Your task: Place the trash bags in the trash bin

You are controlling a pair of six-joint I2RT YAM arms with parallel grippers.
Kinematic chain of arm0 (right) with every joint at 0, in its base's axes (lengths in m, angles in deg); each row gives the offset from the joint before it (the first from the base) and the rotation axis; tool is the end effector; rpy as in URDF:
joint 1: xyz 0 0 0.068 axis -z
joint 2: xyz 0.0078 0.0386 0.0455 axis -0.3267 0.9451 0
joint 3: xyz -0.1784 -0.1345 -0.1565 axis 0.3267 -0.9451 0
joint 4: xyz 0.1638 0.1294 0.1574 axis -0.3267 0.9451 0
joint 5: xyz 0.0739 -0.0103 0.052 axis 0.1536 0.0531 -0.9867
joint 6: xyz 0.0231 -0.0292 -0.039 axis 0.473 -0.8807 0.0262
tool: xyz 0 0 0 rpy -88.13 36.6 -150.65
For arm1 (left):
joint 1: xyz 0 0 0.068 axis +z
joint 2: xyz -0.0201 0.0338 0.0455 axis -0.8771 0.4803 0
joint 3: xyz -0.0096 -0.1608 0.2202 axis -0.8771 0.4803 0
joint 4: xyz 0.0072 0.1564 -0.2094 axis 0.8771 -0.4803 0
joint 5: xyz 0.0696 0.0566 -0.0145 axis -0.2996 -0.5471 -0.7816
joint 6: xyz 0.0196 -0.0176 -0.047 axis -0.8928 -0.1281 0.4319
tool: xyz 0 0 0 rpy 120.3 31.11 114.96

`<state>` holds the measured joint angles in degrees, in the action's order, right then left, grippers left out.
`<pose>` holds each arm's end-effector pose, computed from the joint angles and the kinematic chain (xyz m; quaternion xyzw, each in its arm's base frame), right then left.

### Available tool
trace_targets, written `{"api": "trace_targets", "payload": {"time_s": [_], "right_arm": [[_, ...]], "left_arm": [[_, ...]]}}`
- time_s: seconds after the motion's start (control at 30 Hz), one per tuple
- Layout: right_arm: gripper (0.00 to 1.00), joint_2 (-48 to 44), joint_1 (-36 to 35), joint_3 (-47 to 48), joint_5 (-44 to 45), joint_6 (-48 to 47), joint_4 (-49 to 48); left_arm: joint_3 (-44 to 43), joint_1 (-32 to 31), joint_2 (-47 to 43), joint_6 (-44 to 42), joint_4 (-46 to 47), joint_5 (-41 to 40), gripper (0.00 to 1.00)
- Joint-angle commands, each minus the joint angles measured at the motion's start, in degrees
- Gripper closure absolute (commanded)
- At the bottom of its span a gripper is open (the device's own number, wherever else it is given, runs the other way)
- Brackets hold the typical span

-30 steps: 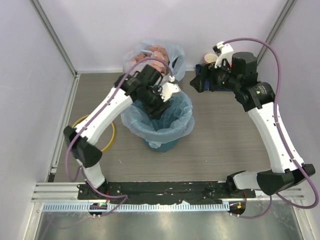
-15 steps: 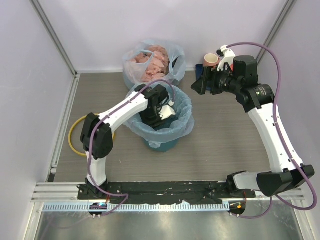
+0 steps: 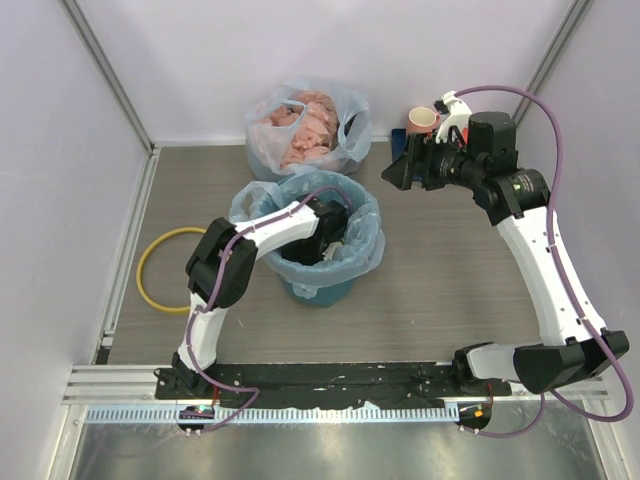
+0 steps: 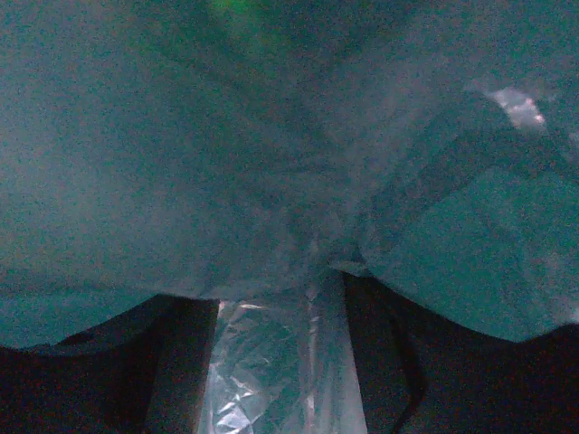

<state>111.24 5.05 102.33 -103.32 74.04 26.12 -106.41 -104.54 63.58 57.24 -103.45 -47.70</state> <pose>0.2553 0.0779 0.4470 -0.1231 0.8276 0.2768 0.4726 0.2777 -0.2599 0.1759 -0.5796 -0.8108 -0.0239 0.0778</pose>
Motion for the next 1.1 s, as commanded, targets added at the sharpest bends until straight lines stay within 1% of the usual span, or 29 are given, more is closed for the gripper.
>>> {"api": "trace_targets", "payload": {"time_s": [0.0,0.03,0.07,0.17,0.27,0.4,0.77,0.83,0.87,1.07], "right_arm": [[0.15,-1.7,0.3,-0.5,-1.6,0.8,-2.3],[0.15,-1.7,0.2,-0.6,-1.7,0.9,-2.3],[0.15,-1.8,0.4,-0.9,-1.7,0.9,-2.4],[0.15,-1.9,0.3,-1.6,-1.9,0.6,-2.4],[0.15,-1.9,0.4,-2.0,-1.9,0.5,-2.3],[0.15,-2.0,0.3,-2.2,-1.9,0.1,-2.4],[0.15,-1.8,0.4,-2.8,-2.2,-0.6,-2.3],[0.15,-1.7,0.3,-2.8,-2.3,-0.5,-2.4],[0.15,-1.7,0.3,-2.9,-2.3,-0.5,-2.5],[0.15,-1.3,0.3,-3.2,-2.4,-0.5,-2.6]], "left_arm": [[2.8,-0.1,2.2,-2.0,-2.2,-0.9,0.35],[2.9,-0.1,2.4,-2.2,-2.0,-0.9,0.33],[2.9,-0.1,2.7,-2.3,-1.8,-0.9,0.28],[2.8,-0.1,3.7,-2.2,-1.8,0.3,0.22],[2.7,-0.2,4.5,-2.4,-1.9,1.0,0.19],[2.2,-0.1,3.8,-2.9,-2.3,1.3,0.19],[-3.6,-0.1,-5.9,-0.9,-7.1,1.3,0.2],[-3.9,-0.1,-6.8,-0.5,-7.2,1.3,0.21],[-4.0,-0.3,-7.8,-0.5,-7.1,2.9,0.21],[-5.1,-0.6,-9.9,0.4,-7.9,3.4,0.21]]}}
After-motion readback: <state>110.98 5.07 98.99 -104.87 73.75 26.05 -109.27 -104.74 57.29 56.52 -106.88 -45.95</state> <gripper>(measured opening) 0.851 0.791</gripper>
